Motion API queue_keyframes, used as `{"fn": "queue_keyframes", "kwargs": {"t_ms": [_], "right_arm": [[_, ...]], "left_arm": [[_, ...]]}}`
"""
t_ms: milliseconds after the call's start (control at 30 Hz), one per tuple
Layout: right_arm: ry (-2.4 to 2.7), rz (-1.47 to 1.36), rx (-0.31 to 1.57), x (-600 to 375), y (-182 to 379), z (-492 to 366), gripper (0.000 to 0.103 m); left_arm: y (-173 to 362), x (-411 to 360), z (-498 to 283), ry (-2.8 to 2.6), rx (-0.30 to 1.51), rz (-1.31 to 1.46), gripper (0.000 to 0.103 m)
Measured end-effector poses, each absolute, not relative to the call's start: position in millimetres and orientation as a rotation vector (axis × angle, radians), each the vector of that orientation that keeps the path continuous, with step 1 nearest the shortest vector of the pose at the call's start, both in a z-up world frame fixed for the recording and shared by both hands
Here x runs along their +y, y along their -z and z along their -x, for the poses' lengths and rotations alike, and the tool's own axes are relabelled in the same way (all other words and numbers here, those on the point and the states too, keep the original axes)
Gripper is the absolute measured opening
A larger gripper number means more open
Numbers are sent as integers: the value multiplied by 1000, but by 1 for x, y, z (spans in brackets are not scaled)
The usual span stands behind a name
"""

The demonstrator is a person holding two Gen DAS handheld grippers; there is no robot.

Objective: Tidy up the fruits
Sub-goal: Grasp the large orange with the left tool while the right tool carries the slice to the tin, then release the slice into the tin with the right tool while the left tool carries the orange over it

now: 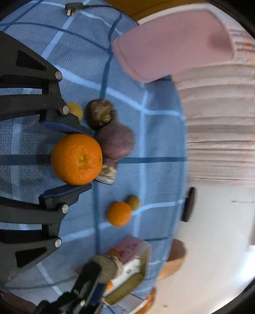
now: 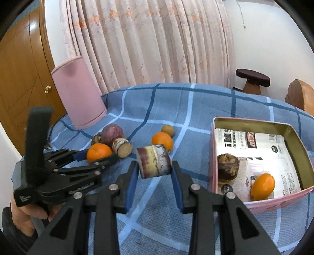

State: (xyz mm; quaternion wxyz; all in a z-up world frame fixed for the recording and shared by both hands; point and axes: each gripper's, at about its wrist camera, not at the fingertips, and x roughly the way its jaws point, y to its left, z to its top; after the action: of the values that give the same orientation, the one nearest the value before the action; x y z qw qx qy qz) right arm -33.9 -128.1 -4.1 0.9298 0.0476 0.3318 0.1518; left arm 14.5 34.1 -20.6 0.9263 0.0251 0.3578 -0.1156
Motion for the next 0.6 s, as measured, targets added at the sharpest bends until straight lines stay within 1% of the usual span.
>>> {"fn": "queue_keyframes", "kwargs": {"t_ms": [100,233,367,600], "right_arm": [[-297,-94,645,-132,-3,38,37],[-247,-53,580,-138,-16,45,37],[-182,-31,535,-154,-26,49,37],[-76,-66,510,-204,-31,50,37]], "left_arm": [[4,31,-1,220,627,-32,48],[-10,22,9,238,553,-7,48],[-12,4,7,270,559,-3,48],[-18,-51,8,348,550,-61,48]]}}
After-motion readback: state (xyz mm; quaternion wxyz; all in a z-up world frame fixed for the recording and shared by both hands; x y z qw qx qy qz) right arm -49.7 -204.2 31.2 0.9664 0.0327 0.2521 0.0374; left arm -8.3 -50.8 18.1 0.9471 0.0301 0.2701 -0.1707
